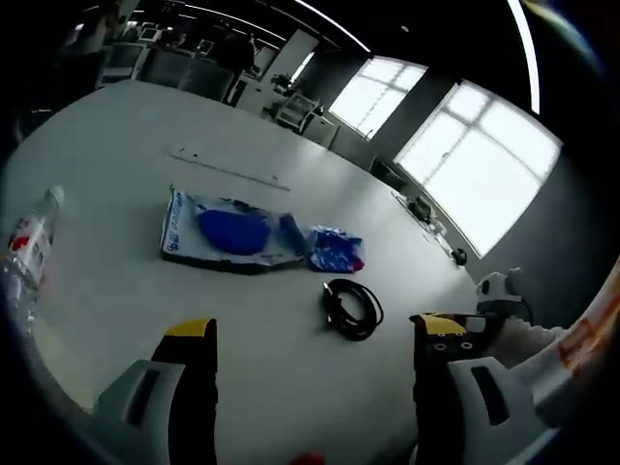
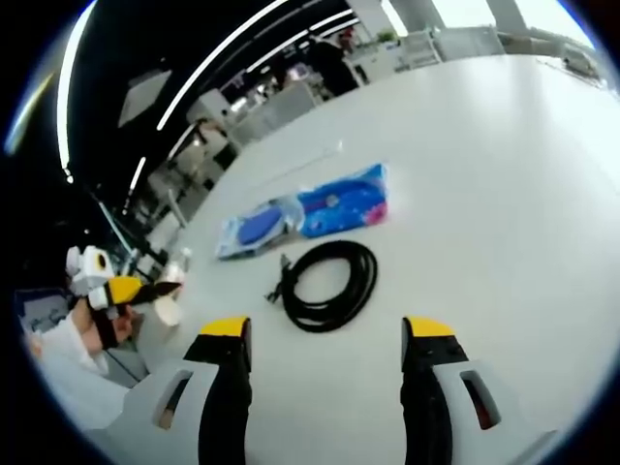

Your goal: Arrange the tabletop items into an orderly group along one side of the table until the central work area is clear of visible clutter.

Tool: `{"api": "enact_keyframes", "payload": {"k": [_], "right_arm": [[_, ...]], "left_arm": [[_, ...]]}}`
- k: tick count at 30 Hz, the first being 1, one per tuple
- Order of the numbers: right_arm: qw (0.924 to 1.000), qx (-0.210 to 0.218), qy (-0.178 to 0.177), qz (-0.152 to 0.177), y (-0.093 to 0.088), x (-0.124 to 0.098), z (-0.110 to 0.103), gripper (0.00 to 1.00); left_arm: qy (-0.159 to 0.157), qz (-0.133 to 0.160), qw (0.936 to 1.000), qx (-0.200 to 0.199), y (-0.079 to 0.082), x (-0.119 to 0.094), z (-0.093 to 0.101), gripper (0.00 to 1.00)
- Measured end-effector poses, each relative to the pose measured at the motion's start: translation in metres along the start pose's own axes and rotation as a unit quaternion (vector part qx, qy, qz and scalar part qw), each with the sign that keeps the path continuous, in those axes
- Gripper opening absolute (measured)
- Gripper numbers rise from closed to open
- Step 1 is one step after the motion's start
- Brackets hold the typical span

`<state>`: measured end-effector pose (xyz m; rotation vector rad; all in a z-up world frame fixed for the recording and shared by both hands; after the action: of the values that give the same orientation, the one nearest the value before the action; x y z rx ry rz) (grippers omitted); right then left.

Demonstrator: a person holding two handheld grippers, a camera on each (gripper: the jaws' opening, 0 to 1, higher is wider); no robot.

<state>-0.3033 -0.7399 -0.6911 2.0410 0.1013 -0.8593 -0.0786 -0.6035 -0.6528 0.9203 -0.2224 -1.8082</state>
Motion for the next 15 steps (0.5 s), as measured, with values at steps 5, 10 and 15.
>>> {"api": "enact_keyframes", "payload": {"k": [5, 10, 15], "right_arm": [[1.0000, 0.002, -0.007, 0.002, -0.003, -0.001, 0.005, 0.61], [0.9999, 0.006, -0.011, 0.005, -0.005, -0.003, 0.007, 0.62], [0.9999, 0.008, -0.012, 0.007, -0.005, -0.004, 0.007, 0.63]], "left_arm": [[0.006, 0.003, 1.0000, 0.008, -0.002, -0.002, -0.003, 0.85], [0.014, 0.008, 0.9998, 0.009, -0.003, -0.008, -0.008, 0.85], [0.023, 0.012, 0.9997, 0.005, -0.002, -0.013, -0.015, 0.86]]}}
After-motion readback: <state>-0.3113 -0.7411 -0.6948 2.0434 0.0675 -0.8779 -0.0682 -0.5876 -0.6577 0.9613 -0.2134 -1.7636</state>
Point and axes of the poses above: the point that each gripper's makers call its tool centre point, and the gripper's own axes: x roughly forward along the fingers, z roughly to its right, y roughly out of its top, the point moved 4 cm from there along -x, roughly backward along the fingers, and after that the axes turned 12 degrees about -x, right-handed, at the moved point
